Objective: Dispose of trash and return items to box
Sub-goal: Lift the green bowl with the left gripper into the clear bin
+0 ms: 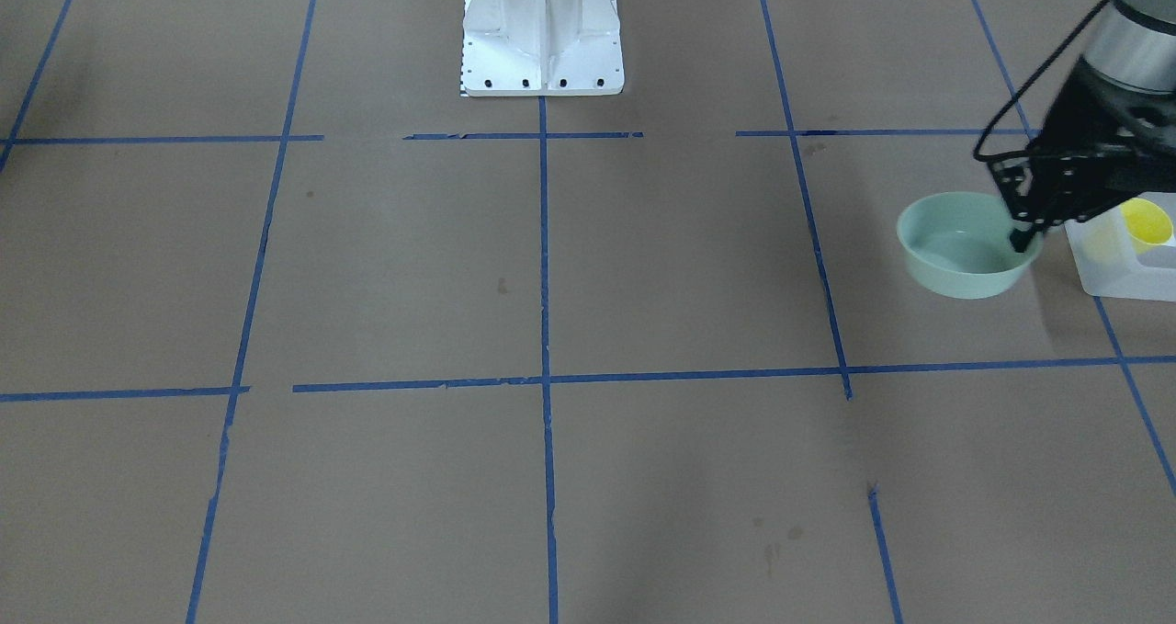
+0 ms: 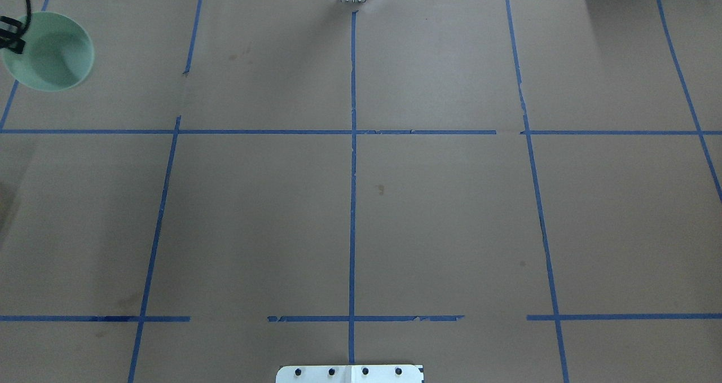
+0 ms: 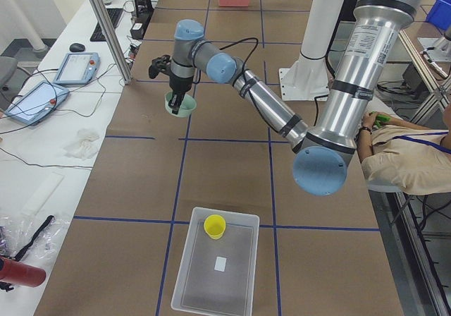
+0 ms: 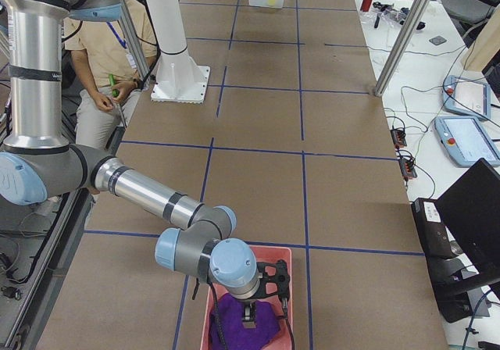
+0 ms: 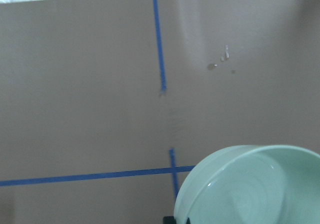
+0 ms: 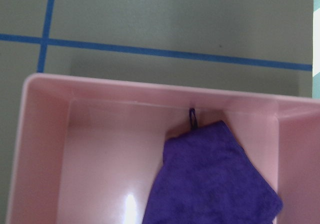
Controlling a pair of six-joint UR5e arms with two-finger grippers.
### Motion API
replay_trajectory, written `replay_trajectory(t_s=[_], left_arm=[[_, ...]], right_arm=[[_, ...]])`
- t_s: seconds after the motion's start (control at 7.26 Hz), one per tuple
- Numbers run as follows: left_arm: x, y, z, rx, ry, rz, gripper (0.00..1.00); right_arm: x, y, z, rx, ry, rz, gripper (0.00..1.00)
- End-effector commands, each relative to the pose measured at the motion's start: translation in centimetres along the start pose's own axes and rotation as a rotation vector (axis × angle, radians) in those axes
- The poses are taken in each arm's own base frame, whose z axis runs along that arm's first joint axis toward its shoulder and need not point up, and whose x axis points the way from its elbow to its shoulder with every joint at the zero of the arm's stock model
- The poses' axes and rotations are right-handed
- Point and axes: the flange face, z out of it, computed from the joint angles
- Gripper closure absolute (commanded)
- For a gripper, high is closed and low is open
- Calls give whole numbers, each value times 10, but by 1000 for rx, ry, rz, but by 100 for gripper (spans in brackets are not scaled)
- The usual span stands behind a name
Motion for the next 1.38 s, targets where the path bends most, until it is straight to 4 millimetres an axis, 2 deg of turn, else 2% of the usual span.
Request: replay_trajectory(t_s=[0.0,0.14,0.28,0.41,0.55,0.69,0.83,1.1,1.24], left_arm=[[-163,21,17,-79,-39,116,100],[-231,43,25,-97,-35,129,100],[-274,86,45,-112,-7,124,100],[-299,137,75,-142,12,86,100],[-325,196,115,-155,81,68,100],[-337,251,143,-151,101,64,100],[-349,285,165,-194,113,29,100],[-359,311,185,-217,120,5,100],[-366,315,195,-196,109,-12,100]], right_arm=[[-94,-52,-22,37,-12,22,0],[-147,-75,-33,53,-24,33,0],[-186,-84,-39,60,-41,61,0],[-209,-88,-43,64,-52,72,0],[-224,-93,-44,66,-61,70,0],[-236,-97,-47,68,-73,82,0],[-243,-102,-51,56,-81,96,0],[-247,-102,-53,48,-83,99,0],[-248,-103,-53,48,-83,97,0]])
